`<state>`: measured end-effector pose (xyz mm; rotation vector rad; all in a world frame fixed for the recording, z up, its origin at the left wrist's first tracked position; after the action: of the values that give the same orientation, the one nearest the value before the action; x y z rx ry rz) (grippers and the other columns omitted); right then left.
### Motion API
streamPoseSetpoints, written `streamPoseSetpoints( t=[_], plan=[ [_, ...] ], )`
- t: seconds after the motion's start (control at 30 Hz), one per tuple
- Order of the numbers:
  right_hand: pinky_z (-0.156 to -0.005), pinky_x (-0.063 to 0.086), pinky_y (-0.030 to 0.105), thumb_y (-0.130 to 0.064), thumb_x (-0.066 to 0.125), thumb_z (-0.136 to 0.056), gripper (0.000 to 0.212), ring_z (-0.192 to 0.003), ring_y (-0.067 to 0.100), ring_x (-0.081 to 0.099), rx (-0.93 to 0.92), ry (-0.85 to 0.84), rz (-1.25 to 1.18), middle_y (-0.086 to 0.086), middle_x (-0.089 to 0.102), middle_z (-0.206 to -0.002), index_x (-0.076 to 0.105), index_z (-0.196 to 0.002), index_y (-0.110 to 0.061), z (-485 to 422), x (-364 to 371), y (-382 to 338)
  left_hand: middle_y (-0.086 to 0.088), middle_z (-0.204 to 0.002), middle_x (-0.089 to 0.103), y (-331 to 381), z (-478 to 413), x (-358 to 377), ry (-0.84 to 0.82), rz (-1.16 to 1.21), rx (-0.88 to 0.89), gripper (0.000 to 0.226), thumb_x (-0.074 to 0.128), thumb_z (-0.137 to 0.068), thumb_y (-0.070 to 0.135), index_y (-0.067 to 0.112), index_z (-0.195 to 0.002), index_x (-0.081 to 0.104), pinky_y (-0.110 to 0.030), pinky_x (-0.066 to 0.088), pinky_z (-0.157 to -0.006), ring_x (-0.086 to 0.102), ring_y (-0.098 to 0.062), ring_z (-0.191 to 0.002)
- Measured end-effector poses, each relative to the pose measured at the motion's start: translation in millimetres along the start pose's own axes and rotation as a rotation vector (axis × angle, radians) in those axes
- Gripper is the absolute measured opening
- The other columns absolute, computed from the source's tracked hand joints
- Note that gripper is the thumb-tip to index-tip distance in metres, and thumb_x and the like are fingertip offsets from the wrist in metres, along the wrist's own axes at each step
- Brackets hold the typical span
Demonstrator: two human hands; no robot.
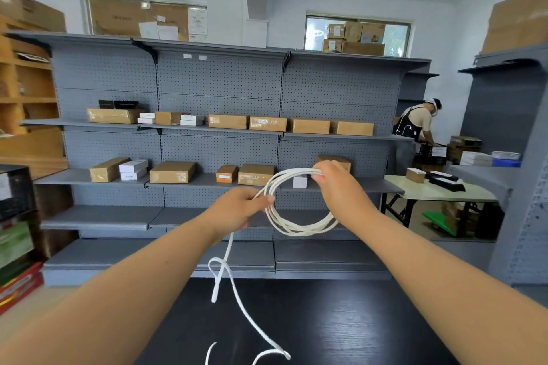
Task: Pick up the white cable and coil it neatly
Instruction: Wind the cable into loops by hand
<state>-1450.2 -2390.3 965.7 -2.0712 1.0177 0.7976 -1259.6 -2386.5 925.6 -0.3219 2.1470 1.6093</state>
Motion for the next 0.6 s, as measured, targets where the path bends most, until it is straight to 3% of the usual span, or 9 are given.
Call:
streamPoseSetpoints(
  t=[0.07,0.13,0.27,0.33,0.4,0.47,0.53,0.6],
  plan=[
    [-0.065,0.021,0.026,-0.02,0.035,-0.1,0.023,-0.083,0.018,0.039,0.052,0.082,-0.072,0.003,0.044,-0.095,0.052,-0.11,-0.007,3.1,1.4,0.4,0.001,-0.061,0.04,2.6,0.2,6.0,0.125,0.049,0.041,0.037,0.048,-0.093,0.04,0.005,-0.09,0.058,-0.011,0.036,-0.048,0.039,-0.012,-0.057],
    [-0.058,0.018,0.028,-0.02,0.034,-0.1,0.021,-0.081,0.019,0.04,0.1,0.16,-0.143,0.003,0.044,-0.092,0.052,-0.105,-0.008,6.6,5.3,0.4,-0.005,-0.078,0.048,4.3,-1.1,13.2,0.227,0.041,0.098,0.045,0.042,-0.095,0.042,-0.001,-0.093,0.056,-0.017,0.038,-0.061,0.044,-0.015,-0.071],
    [-0.059,0.034,0.029,-0.023,0.035,-0.1,0.021,-0.079,0.027,0.052,0.207,0.27,-0.276,0.008,0.05,-0.09,0.05,-0.1,-0.008,8.7,18.0,0.3,0.0,-0.095,0.06,10.6,2.4,27.0,0.341,0.163,0.124,0.038,0.032,-0.099,0.036,0.008,-0.107,0.056,-0.025,0.039,-0.074,0.054,-0.015,-0.09],
    [-0.066,0.042,0.033,-0.025,0.034,-0.1,0.023,-0.082,0.031,0.057,0.273,0.302,-0.366,0.009,0.052,-0.093,0.05,-0.103,-0.008,10.5,23.8,0.2,-0.002,-0.088,0.064,12.4,1.3,31.1,0.392,0.177,0.16,0.035,0.031,-0.1,0.034,0.008,-0.101,0.055,-0.019,0.043,-0.07,0.058,-0.016,-0.085],
    [-0.069,0.05,0.039,-0.025,0.033,-0.1,0.021,-0.078,0.029,0.059,0.309,0.305,-0.435,0.007,0.051,-0.093,0.049,-0.099,-0.011,12.9,27.4,-1.0,-0.006,-0.074,0.062,14.7,1.4,30.7,0.435,0.108,0.193,0.032,0.03,-0.1,0.033,0.01,-0.092,0.05,-0.014,0.043,-0.058,0.057,-0.011,-0.066],
    [-0.066,0.055,0.038,-0.024,0.032,-0.101,0.02,-0.069,0.022,0.057,0.318,0.267,-0.494,0.005,0.049,-0.087,0.047,-0.096,-0.011,15.3,27.8,-1.2,-0.009,-0.07,0.058,15.5,0.5,26.6,0.455,-0.017,0.215,0.03,0.03,-0.1,0.035,0.013,-0.084,0.044,-0.028,0.046,-0.061,0.054,-0.014,-0.06],
    [-0.063,0.052,0.034,-0.024,0.033,-0.1,0.023,-0.066,0.02,0.057,0.332,0.151,-0.543,0.003,0.049,-0.08,0.049,-0.099,-0.008,17.2,27.8,1.0,-0.004,-0.067,0.049,18.4,0.5,20.5,0.466,-0.171,0.234,0.03,0.029,-0.099,0.036,0.013,-0.083,0.041,-0.037,0.041,-0.06,0.048,-0.02,-0.062],
    [-0.071,0.052,0.036,-0.025,0.034,-0.1,0.026,-0.069,0.02,0.059,0.359,-0.006,-0.621,0.004,0.054,-0.081,0.051,-0.105,-0.006,19.8,30.5,4.4,0.0,-0.064,0.044,21.8,-0.9,14.3,0.457,-0.256,0.251,0.03,0.03,-0.099,0.035,0.012,-0.084,0.041,-0.032,0.033,-0.053,0.041,-0.016,-0.058]
  ],
)
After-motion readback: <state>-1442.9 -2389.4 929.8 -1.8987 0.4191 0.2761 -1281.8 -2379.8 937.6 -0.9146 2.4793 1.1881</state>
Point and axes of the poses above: each hand's wrist, its own z-axis away from the middle knuckle, its own x-axis out of the palm, y = z × x, the point moved 3 cm from there along -z, towards the middle knuckle
